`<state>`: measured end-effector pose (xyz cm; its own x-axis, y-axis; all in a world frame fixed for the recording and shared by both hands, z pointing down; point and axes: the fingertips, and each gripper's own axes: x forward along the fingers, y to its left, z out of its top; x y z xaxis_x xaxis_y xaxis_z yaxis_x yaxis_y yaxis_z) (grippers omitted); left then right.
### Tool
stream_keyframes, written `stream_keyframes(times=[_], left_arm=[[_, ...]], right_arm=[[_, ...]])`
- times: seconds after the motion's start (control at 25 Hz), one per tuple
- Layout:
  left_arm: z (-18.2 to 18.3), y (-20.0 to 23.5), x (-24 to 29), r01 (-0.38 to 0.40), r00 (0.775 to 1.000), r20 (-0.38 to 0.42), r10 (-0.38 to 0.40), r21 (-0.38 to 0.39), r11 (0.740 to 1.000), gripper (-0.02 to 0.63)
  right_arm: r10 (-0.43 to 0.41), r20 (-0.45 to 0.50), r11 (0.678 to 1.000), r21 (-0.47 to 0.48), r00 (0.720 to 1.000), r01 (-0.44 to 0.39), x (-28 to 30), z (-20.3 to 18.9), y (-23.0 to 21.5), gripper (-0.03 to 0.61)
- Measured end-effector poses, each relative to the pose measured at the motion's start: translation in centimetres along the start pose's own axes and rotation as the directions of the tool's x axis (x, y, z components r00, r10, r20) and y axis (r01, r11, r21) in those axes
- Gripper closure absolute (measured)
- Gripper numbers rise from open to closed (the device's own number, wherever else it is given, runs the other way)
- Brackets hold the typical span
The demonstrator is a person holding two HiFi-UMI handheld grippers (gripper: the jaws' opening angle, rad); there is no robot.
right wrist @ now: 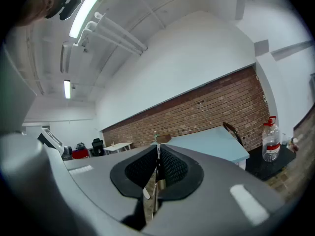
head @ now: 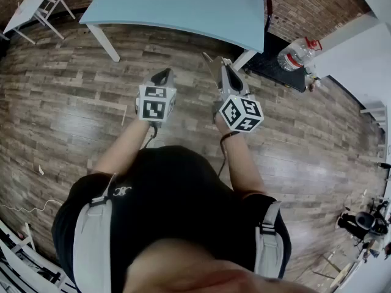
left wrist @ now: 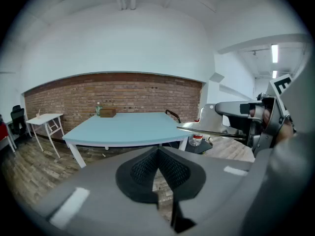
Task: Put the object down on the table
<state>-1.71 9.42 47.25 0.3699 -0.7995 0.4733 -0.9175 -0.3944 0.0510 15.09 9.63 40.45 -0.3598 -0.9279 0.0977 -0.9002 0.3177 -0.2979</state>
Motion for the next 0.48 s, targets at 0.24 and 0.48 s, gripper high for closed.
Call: stream_keyframes(times=[0.24, 0.48], left_arm=[[0.1, 1.4, -0.2, 0.005, 1.000, 0.013, -0.006, 0.006, 1.000, 0.615], [0.2, 2.1, -0.8, 0.017, 1.000, 0.022, -0.017, 0.001, 1.000, 0.615]], right_arm=[[0.000, 0.004, 1.000, -0.002, 1.000, 0.000, 0.9, -0.1, 1.3, 0.543], [0.007, 0.017, 1.000, -0.014, 1.000, -0.007, 1.0, 0.0, 2.6, 0.543]])
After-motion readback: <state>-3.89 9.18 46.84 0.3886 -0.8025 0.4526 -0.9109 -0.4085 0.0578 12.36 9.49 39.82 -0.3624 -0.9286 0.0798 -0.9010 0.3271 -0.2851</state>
